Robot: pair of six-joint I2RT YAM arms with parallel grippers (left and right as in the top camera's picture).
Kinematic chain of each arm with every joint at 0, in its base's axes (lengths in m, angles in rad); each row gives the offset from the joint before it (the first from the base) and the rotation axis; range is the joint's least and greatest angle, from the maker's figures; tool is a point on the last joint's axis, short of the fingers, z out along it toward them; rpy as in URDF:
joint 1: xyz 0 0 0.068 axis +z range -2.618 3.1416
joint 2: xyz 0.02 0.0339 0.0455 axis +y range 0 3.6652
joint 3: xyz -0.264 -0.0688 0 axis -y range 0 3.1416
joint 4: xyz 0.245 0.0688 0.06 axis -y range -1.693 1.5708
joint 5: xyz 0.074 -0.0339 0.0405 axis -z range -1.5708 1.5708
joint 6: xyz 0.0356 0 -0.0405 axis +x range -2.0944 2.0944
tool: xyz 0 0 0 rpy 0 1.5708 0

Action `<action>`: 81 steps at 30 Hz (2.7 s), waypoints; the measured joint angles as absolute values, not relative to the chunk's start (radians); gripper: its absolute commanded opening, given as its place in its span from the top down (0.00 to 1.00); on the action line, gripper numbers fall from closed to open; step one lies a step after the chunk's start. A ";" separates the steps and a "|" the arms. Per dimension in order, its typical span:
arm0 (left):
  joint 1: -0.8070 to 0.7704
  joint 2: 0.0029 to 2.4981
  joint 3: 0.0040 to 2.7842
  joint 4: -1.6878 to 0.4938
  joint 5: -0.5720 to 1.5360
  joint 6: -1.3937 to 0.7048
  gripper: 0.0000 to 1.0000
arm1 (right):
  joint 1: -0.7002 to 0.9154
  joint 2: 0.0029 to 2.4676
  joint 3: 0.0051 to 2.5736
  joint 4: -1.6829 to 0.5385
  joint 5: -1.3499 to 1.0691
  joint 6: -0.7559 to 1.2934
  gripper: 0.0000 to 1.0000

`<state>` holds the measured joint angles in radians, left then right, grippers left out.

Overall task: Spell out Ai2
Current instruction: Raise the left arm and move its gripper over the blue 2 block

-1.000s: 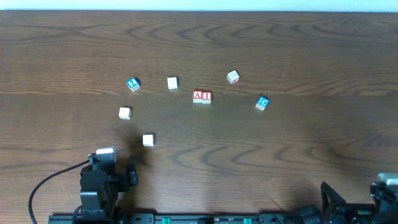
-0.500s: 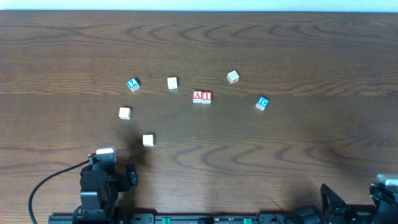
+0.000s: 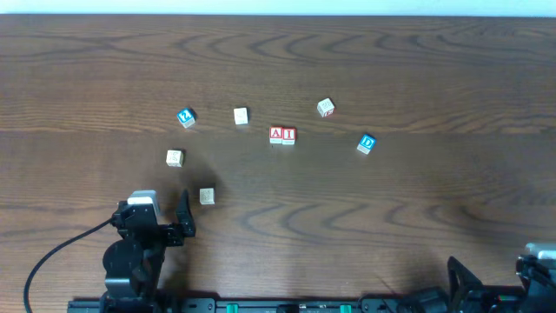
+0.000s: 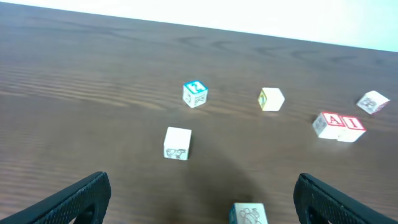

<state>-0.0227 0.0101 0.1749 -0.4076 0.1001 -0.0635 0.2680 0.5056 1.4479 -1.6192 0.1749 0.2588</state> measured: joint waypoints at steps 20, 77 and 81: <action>-0.023 0.010 0.175 -0.342 0.150 -0.228 0.05 | 0.268 0.506 1.448 -1.620 0.175 0.259 0.01; -0.023 1.805 1.316 -0.514 0.020 -0.327 0.05 | 0.268 0.506 1.444 -1.619 0.173 0.259 0.01; -0.024 1.832 1.316 -0.550 0.023 -0.380 0.05 | 0.268 0.506 1.444 -1.619 0.173 0.259 0.01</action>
<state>-0.0238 1.8324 1.3159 -0.5495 0.0231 -0.3801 0.2680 0.5056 1.4445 -1.6192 0.1726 0.2588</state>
